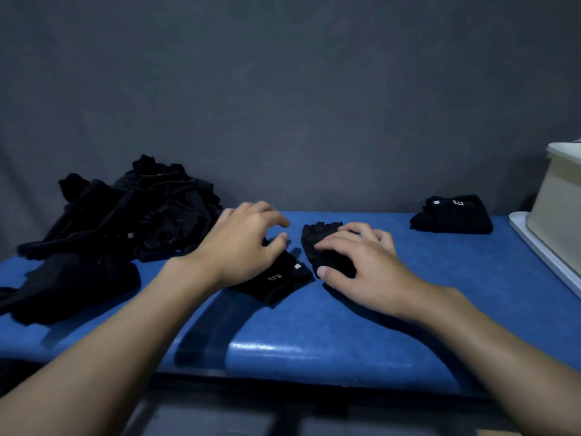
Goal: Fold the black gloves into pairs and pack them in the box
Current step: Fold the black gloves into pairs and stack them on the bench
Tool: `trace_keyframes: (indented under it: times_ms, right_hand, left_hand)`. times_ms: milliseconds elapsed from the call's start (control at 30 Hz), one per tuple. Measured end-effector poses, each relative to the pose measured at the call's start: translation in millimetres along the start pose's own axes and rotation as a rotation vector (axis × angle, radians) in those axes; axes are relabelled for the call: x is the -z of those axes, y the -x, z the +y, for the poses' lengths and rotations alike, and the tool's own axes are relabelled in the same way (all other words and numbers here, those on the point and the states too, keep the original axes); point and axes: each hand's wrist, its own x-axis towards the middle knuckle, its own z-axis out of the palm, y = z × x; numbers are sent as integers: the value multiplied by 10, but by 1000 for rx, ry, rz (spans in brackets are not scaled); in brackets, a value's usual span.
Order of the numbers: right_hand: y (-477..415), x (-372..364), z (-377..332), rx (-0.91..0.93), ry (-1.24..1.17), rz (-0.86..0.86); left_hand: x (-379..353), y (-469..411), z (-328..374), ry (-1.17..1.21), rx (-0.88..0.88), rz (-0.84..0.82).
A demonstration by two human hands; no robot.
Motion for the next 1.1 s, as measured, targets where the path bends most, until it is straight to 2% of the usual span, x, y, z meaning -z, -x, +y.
trace_keyframes:
  times_ms: [133,367,600,767,900,1100]
  right_hand:
    - [-27,-72,-190,47,-26,-45]
    - [-108,-216,-390,88,-12,-109]
    - [-154,-262,-472,73,-87,-93]
    - [-188,-274,-527,39,16,-91]
    - [-187,-291,-550,37,-13,-110]
    - [-242,-319,-539,13,-194,59]
  left_hand:
    - [102,179,-229,21,63,18]
    - [95,474,-526,2,188,-217]
    - [105,584,-719,24,237,-277]
    - [123,589,-727,107,234,-237]
    - [124,590,-688,167,210,-156]
    - [132,576,-662,333,159,41]
